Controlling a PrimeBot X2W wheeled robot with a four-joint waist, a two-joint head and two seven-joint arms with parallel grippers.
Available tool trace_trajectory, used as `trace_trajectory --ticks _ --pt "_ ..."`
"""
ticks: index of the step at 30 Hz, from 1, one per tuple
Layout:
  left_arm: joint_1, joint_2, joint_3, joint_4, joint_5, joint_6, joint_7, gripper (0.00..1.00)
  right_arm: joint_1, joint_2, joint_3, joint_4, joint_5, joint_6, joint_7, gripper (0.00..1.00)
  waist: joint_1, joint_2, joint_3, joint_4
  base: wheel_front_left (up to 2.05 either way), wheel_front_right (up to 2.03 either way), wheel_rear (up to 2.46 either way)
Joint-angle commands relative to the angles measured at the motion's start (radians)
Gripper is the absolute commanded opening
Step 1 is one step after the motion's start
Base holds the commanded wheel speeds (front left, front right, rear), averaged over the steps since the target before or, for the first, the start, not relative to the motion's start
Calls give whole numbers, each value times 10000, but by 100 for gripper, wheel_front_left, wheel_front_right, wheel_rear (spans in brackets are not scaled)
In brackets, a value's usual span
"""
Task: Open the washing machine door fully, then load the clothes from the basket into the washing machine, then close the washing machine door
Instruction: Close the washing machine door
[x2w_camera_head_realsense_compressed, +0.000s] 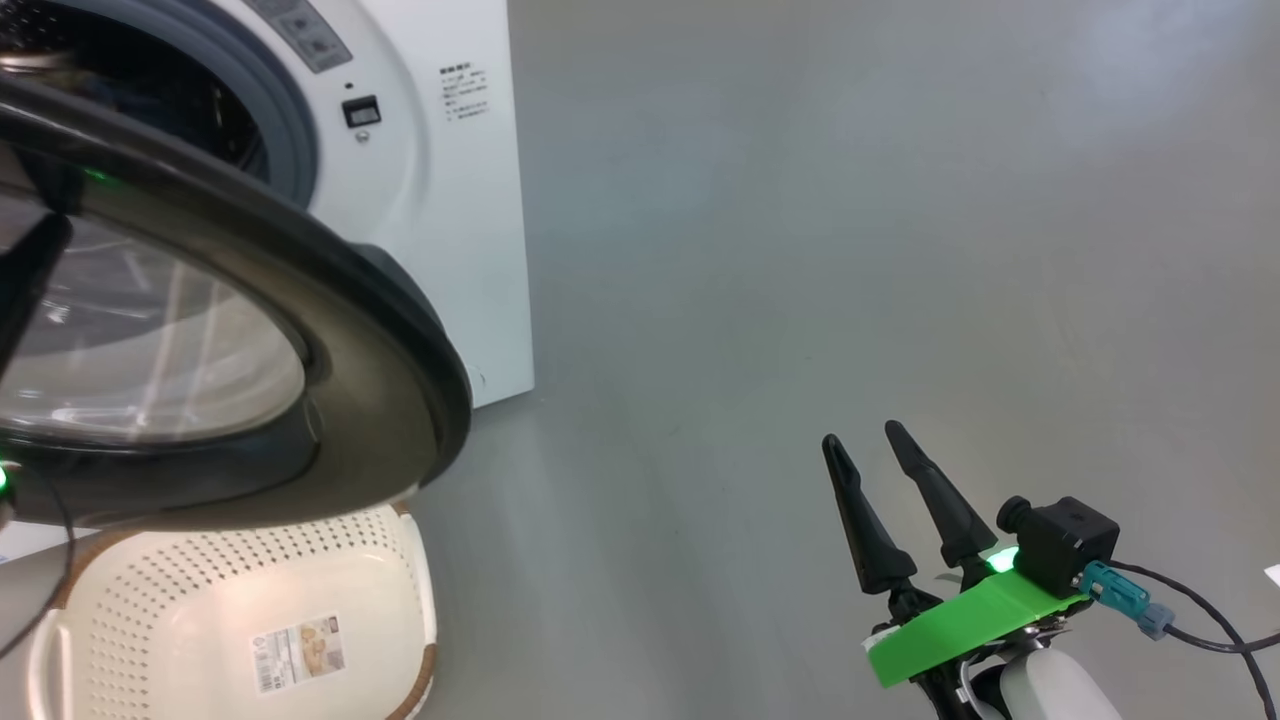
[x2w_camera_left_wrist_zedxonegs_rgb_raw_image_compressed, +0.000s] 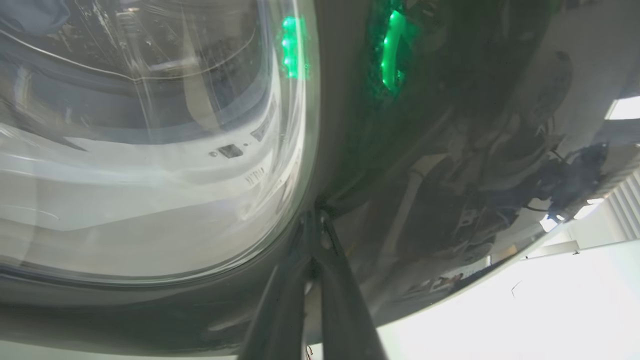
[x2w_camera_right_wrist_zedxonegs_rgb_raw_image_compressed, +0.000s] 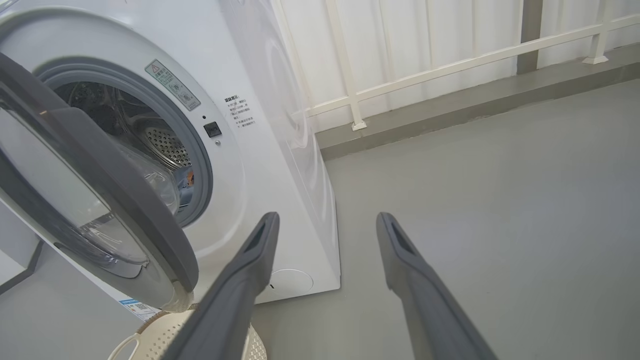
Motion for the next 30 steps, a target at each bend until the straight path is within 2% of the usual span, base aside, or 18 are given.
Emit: trace_trajectory --ticks 1,14,23,30 --pt "-525 494 390 -180 188 -206 -80 0 -184 72 131 -299 -139 16 -48 100 0 0 126 -98 0 0 0" --pt "-949 432 384 415 474 -569 -428 0 -232 87 130 -386 38 16 -48 100 0 0 253 -120 0 0 0" --pt "-886 227 294 424 393 -717 -369 0 -270 88 106 -286 -23 16 -48 100 0 0 77 284 0 0 0" --pt "-648 181 223 291 600 -1001 -483 0 -313 88 81 -176 -168 16 -48 100 0 0 -84 735 0 0 0"
